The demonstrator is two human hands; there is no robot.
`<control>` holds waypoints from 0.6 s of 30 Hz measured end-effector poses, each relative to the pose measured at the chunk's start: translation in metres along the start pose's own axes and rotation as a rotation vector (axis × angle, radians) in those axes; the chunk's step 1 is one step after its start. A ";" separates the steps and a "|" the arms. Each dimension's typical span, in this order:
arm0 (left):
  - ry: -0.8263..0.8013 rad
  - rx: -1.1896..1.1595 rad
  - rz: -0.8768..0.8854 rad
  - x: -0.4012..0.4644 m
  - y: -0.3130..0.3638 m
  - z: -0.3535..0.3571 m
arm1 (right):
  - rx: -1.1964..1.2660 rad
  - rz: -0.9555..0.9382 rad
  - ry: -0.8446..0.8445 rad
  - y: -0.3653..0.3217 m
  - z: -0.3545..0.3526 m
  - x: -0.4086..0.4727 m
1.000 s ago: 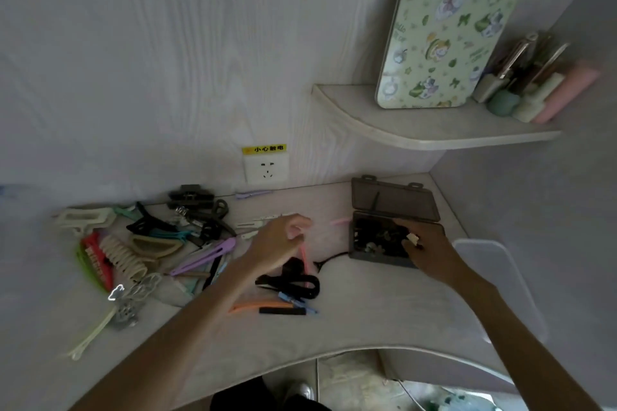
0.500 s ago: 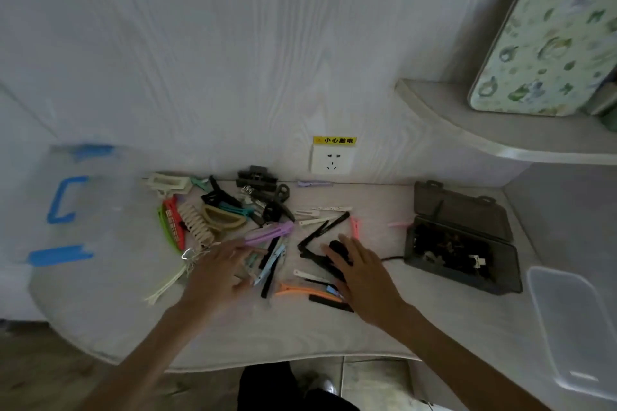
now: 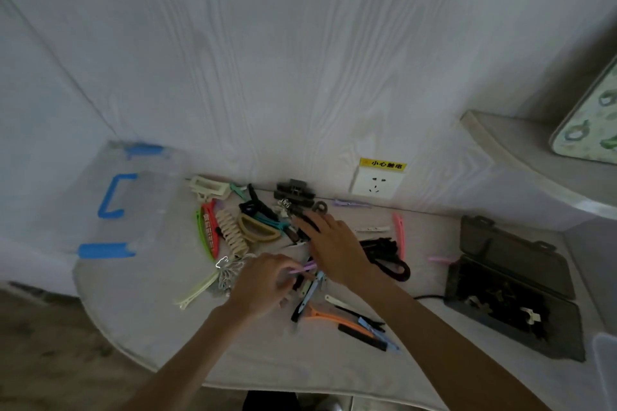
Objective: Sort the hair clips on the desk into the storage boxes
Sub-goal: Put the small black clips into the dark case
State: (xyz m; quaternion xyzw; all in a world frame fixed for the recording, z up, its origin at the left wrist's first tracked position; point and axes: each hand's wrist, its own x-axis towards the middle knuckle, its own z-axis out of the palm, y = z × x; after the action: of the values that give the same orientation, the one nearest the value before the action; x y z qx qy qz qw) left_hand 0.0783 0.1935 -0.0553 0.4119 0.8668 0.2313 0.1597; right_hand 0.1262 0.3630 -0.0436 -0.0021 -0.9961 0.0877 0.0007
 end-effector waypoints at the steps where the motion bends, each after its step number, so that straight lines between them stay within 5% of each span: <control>1: -0.006 -0.027 -0.016 0.003 -0.002 -0.003 | -0.015 0.011 -0.012 -0.003 0.003 0.009; 12: 0.292 0.057 -0.195 0.033 -0.031 -0.033 | 0.224 0.215 -0.027 0.031 0.003 0.000; 18: 0.054 0.340 -0.248 0.049 -0.038 -0.030 | 0.285 0.300 -0.089 0.051 -0.002 -0.012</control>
State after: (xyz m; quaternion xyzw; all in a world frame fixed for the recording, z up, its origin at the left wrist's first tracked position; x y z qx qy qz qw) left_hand 0.0102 0.2025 -0.0547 0.3167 0.9413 0.0714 0.0920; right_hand 0.1387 0.4133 -0.0503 -0.1462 -0.9613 0.2266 -0.0558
